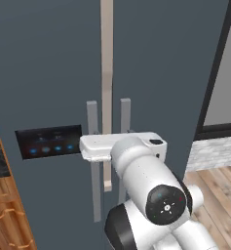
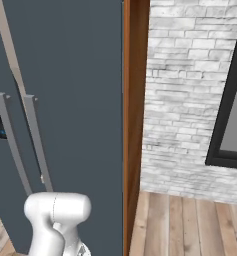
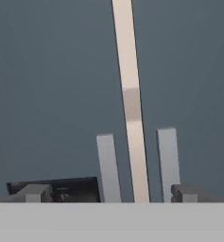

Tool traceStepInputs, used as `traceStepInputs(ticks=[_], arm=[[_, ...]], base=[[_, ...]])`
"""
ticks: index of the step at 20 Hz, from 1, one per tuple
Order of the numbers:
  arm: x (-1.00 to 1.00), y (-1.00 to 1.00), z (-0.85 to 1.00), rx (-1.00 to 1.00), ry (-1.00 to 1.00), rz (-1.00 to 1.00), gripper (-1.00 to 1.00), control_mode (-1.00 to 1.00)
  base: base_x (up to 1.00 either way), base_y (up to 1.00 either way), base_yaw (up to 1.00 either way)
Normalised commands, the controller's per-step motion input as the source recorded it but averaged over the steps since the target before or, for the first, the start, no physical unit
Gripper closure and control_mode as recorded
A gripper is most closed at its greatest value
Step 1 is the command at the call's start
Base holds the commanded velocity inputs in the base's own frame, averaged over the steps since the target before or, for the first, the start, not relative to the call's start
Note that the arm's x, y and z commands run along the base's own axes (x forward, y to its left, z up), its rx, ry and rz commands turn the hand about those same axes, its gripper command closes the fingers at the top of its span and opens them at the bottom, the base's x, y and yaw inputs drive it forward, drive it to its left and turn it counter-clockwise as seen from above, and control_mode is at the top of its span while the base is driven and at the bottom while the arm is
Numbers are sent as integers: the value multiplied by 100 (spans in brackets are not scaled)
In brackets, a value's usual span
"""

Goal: Open the freezer door, pick up the ice cube tray from the freezer, and place it on the dining counter.

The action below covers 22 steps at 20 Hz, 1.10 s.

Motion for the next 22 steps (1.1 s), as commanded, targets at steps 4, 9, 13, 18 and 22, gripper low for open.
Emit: traceStepInputs(ticks=[4, 9, 13, 18, 22], arm=[[44, 13, -62, 0, -10, 1, -100, -100], [49, 2, -45, 0, -15, 0, -100, -100], [54, -1, -28, 0, -17, 0, -100, -100], [59, 0, -33, 0, -12, 0, -100, -100], [54, 0, -31, 0, -7, 0, -100, -100]], base=[[0, 0, 0], [0, 0, 0], [0, 0, 0], [0, 0, 0], [0, 0, 0]])
